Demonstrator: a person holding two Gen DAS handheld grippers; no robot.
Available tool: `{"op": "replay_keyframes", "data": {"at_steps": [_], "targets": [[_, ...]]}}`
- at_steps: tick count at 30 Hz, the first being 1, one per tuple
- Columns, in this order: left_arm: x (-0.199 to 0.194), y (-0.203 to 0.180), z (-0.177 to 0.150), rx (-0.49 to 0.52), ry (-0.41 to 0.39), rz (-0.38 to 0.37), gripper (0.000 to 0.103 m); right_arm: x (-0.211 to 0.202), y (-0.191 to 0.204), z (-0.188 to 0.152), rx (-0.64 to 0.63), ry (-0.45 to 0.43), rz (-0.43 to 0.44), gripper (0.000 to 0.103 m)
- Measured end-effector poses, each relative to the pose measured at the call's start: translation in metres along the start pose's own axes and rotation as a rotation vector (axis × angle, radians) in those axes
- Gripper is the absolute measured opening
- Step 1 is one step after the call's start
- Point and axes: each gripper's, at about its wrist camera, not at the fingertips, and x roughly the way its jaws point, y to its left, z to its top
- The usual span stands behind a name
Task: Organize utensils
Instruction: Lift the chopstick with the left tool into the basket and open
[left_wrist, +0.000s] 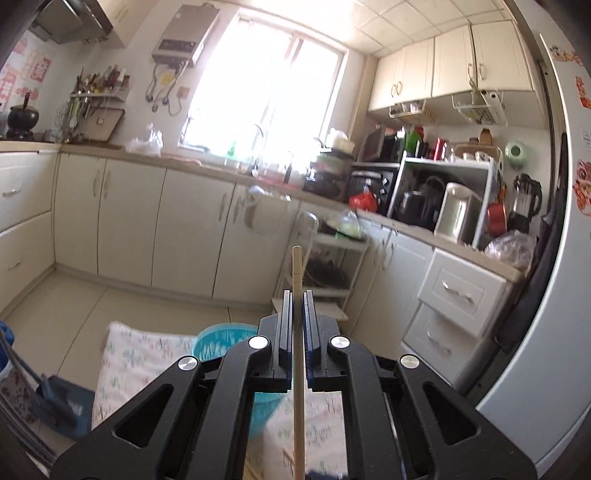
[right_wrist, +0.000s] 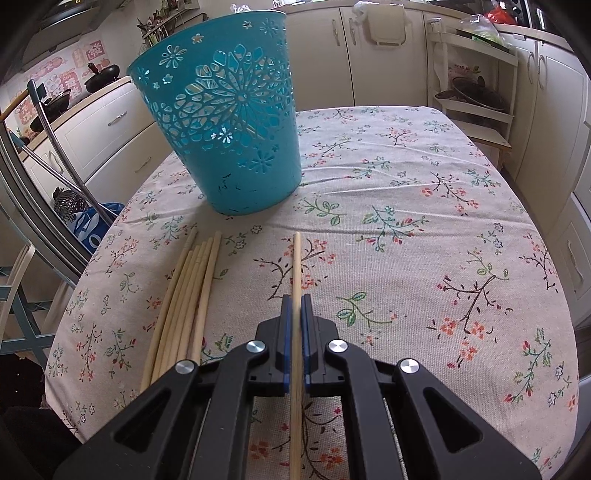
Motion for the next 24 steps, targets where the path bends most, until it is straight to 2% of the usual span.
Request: {"op": "replay_keyframes", "data": {"at_steps": [4,9,17,24], "targets": [[0.033,0.008,0.026,-0.033,-0.05,0.035,0.005,0.0,-0.001,0.0,0.009,0.002,0.009,0.006],[0.074,0.025,0.032,-0.083,-0.086,0.101,0.005,0.001,-0.004,0.002,0.019,0.01,0.025,0.006],[0.121,0.055,0.009,-0.163,-0.108,0.21,0.005,0.003,-0.007,0.004,0.038,0.021,0.052,0.006],[0.134,0.055,-0.018,-0.123,-0.072,0.27,0.005,0.003,-0.009,0.005,0.049,0.022,0.067,0.006]]}}
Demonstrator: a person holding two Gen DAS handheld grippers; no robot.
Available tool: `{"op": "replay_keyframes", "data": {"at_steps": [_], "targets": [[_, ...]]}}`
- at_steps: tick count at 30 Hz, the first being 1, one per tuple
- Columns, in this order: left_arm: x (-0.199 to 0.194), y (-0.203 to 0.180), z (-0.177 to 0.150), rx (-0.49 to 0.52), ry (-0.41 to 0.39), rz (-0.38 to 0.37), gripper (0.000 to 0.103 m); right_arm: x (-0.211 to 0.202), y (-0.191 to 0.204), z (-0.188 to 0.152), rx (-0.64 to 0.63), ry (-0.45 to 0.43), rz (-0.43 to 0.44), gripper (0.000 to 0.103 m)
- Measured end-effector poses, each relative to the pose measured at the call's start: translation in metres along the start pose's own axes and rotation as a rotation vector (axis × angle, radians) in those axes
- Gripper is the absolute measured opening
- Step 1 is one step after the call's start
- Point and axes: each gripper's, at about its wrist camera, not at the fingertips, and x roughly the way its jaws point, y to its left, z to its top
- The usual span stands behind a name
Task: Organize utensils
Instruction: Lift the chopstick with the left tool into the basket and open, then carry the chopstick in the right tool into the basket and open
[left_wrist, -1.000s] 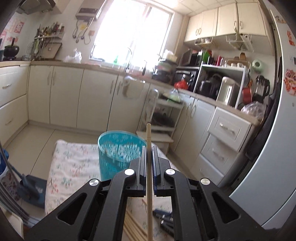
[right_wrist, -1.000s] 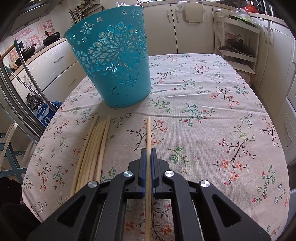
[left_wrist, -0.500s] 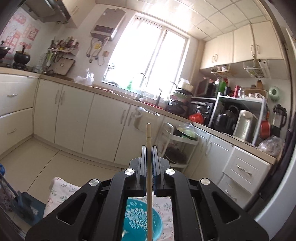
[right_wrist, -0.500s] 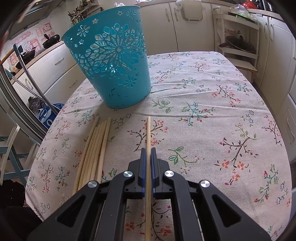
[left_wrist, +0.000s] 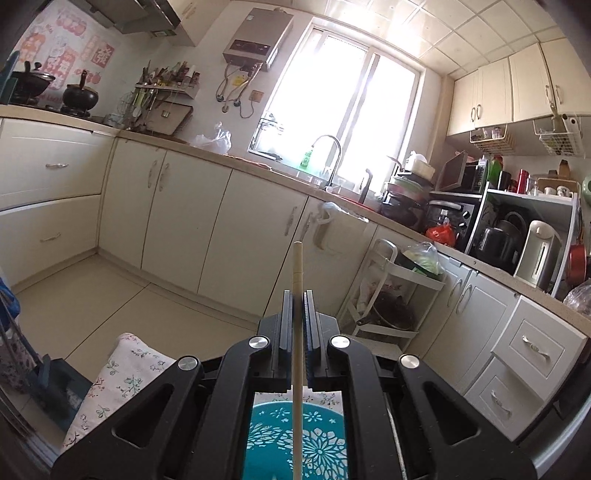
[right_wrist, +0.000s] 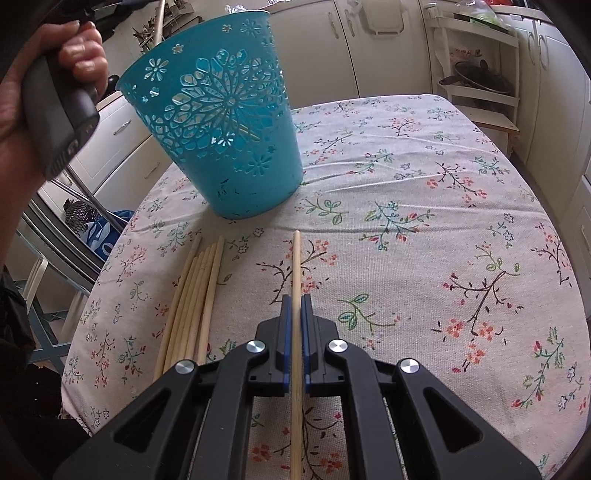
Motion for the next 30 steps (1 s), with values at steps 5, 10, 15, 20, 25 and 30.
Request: {"op": "replay_keyframes", "data": {"at_steps": [5,10,15,20,25,30], "targets": [[-0.001,-0.001,-0.023,0.07,0.076,0.019,0.005,0.0,-0.001,0.0,0.007,-0.001,0.007,0.006],[-0.03,0.006,-0.035,0.059,0.13,0.043,0.041,-0.001,-0.005,0.0,0.022,0.0,0.032,0.006],[-0.095,0.026,-0.046,0.005,0.095,0.107,0.066,-0.004,-0.005,-0.002,0.021,-0.002,0.035,0.006],[-0.126,0.061,-0.071,-0.114,0.182,0.178,0.071,-0.003,0.004,-0.003,-0.018,-0.01,-0.016,0.006],[-0.122,0.083,-0.082,-0.165,0.226,0.242,0.071,-0.002,0.018,-0.006,-0.103,-0.023,-0.1,0.005],[-0.12,0.088,-0.082,-0.156,0.226,0.267,0.071,-0.018,0.01,-0.009,-0.063,-0.059,-0.076,0.005]]}}
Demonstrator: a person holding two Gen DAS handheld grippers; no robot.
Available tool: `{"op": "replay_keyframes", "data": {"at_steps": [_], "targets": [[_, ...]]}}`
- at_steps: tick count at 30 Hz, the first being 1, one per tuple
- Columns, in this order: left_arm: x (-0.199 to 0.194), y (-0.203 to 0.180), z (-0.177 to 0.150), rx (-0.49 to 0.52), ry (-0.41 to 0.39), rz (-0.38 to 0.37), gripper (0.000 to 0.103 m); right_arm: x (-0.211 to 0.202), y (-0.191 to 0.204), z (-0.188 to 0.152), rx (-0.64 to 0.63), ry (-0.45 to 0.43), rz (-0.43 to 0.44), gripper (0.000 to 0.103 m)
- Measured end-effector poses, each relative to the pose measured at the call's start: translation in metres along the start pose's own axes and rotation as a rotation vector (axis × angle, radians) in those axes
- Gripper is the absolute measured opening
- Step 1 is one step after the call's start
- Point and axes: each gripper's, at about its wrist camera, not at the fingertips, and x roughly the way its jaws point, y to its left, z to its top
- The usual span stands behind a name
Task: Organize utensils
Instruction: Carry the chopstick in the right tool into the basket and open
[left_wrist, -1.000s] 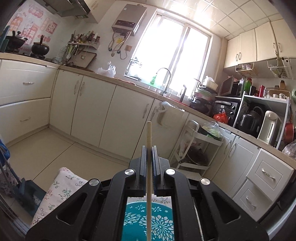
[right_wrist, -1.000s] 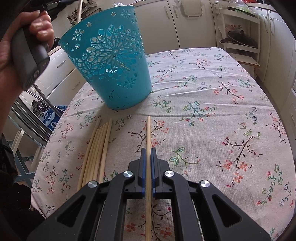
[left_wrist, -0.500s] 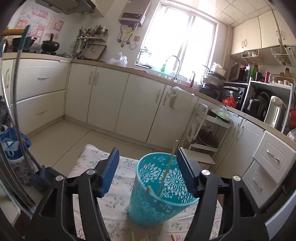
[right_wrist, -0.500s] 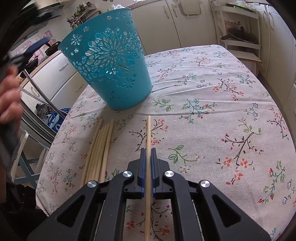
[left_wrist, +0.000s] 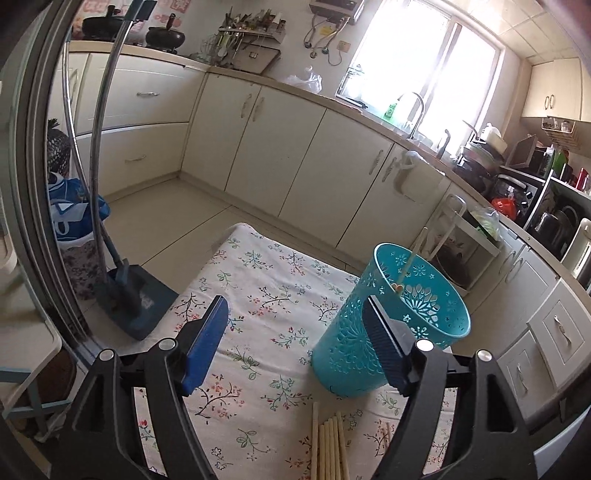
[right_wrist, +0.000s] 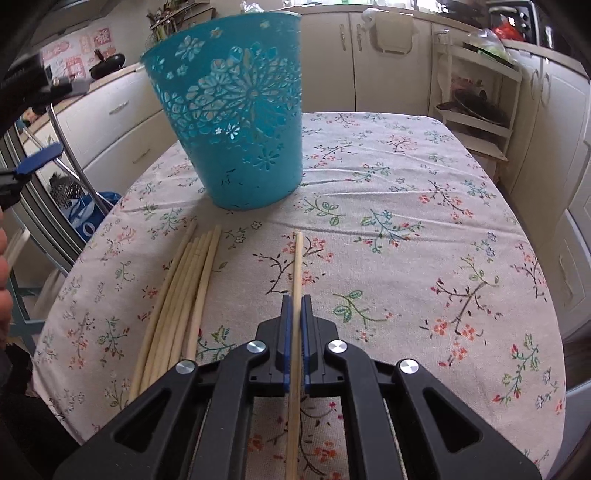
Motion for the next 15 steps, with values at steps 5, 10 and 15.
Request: {"op": "replay_keyframes", "data": {"at_steps": [5,10,15], "targets": [[-0.001,0.002,0.006,-0.01,-0.01,0.011,0.073,-0.04,-0.017,0.003,0.106,-0.121,0.091,0.005],[0.001,0.009,0.007,-0.045,0.005,0.026,0.074,-0.076,-0.009,0.025,0.156,-0.237,0.181,0.005],[0.003,0.011,0.006,-0.061,0.012,0.026,0.075,-0.107,0.018,0.088,0.121,-0.386,0.266,0.005]]}}
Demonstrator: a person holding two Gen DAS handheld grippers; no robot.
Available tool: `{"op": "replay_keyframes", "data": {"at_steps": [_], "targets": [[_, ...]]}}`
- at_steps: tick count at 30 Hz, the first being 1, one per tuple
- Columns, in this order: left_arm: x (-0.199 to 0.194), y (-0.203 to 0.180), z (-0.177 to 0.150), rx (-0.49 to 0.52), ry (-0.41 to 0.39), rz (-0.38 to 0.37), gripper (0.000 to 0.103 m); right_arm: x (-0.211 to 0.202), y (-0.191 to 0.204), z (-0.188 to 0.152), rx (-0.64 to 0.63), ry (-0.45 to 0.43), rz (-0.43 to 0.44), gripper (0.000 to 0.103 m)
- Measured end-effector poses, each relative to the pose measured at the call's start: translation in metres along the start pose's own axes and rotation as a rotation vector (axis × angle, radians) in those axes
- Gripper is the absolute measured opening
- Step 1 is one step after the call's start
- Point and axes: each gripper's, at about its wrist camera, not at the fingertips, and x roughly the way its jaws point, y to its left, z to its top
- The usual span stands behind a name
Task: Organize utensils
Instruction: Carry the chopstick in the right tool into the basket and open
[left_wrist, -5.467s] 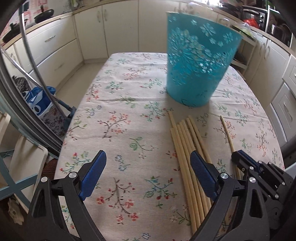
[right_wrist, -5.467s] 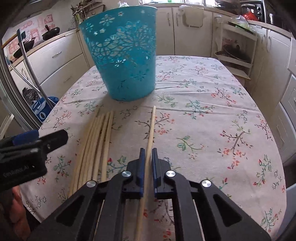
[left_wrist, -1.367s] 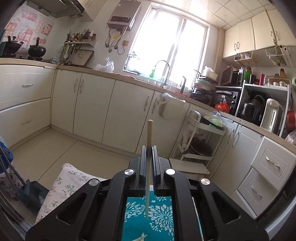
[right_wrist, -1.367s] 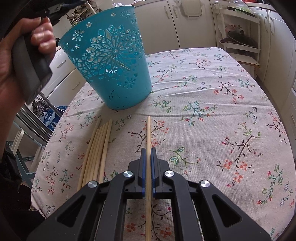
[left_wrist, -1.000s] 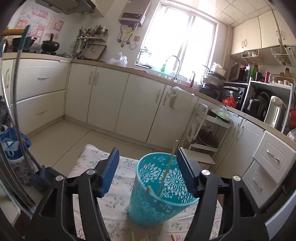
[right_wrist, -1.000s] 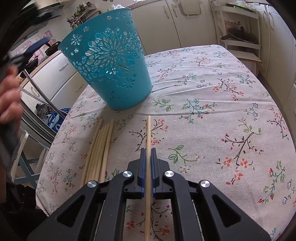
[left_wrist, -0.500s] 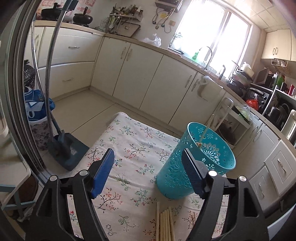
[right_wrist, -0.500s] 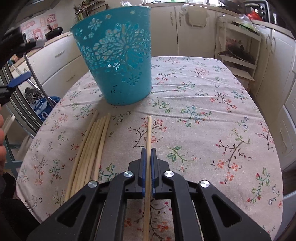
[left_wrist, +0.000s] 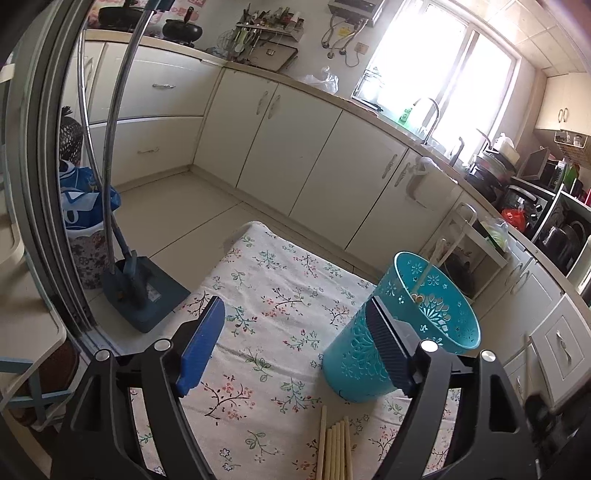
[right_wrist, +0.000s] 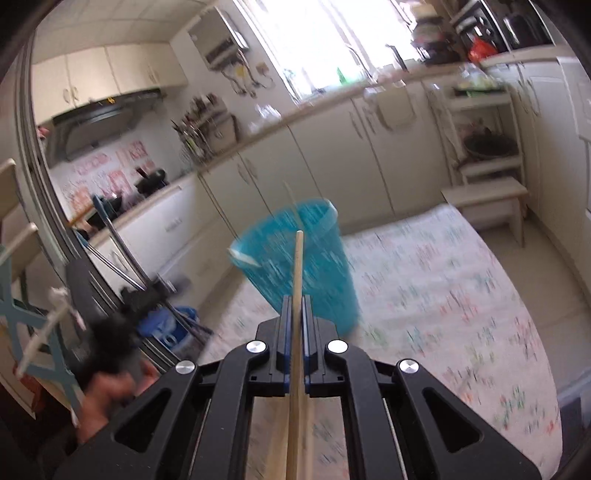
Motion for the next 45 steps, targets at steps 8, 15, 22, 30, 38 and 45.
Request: {"op": "replay_keyframes", "data": {"at_steps": [8,15,22,30,38,45], "targets": [[-0.001,-0.004,-0.001,-0.005,-0.007,-0.008,0.076,0.054,0.028,0.101,-0.007,-0.212,-0.011,0.006],[-0.002,-0.005,0.003,-0.016,-0.023,-0.014,0.076,0.117,0.012,0.119,0.026,-0.183,-0.103,0.006],[-0.002,-0.004,0.005,-0.028,-0.026,-0.023,0.076,0.142,0.003,0.104,0.013,-0.113,-0.146,0.006],[-0.002,-0.004,0.003,-0.027,-0.027,-0.019,0.077,0.14,0.008,0.094,-0.019,-0.075,-0.138,0.01],[-0.005,-0.003,0.003,-0.026,-0.038,-0.003,0.078,0.078,0.032,0.082,-0.096,-0.148,-0.089,0.027],[-0.011,-0.006,0.001,0.0,-0.055,0.011,0.078,0.008,0.032,0.016,-0.149,-0.136,-0.128,0.032]]}}
